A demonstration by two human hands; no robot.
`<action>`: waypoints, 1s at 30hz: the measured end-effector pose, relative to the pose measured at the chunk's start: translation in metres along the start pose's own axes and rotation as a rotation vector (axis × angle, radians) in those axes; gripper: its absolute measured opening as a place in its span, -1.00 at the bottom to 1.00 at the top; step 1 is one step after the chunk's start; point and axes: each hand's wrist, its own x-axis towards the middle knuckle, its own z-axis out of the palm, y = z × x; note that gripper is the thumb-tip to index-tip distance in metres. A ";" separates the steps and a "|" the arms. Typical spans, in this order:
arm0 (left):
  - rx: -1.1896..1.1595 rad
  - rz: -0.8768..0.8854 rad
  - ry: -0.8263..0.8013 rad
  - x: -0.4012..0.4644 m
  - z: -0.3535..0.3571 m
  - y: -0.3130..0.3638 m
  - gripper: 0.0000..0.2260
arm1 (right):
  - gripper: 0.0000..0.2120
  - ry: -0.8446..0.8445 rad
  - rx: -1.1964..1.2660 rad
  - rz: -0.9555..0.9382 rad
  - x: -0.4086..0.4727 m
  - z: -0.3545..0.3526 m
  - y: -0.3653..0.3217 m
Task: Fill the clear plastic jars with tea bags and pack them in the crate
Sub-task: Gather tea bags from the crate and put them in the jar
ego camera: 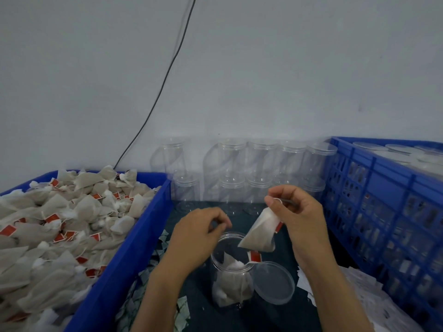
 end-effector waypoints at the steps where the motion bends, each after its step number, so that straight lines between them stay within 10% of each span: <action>1: -0.018 -0.009 0.031 0.000 -0.001 -0.003 -0.84 | -0.90 -0.011 -0.014 -0.001 -0.001 0.004 0.003; 22: 0.272 0.089 -0.138 0.002 0.013 -0.003 -0.91 | -0.56 -0.683 -0.836 -0.129 -0.011 0.006 -0.009; 30: 0.363 0.153 -0.223 0.002 0.017 -0.002 -0.86 | -0.77 -0.826 -1.012 -0.063 -0.011 -0.002 -0.011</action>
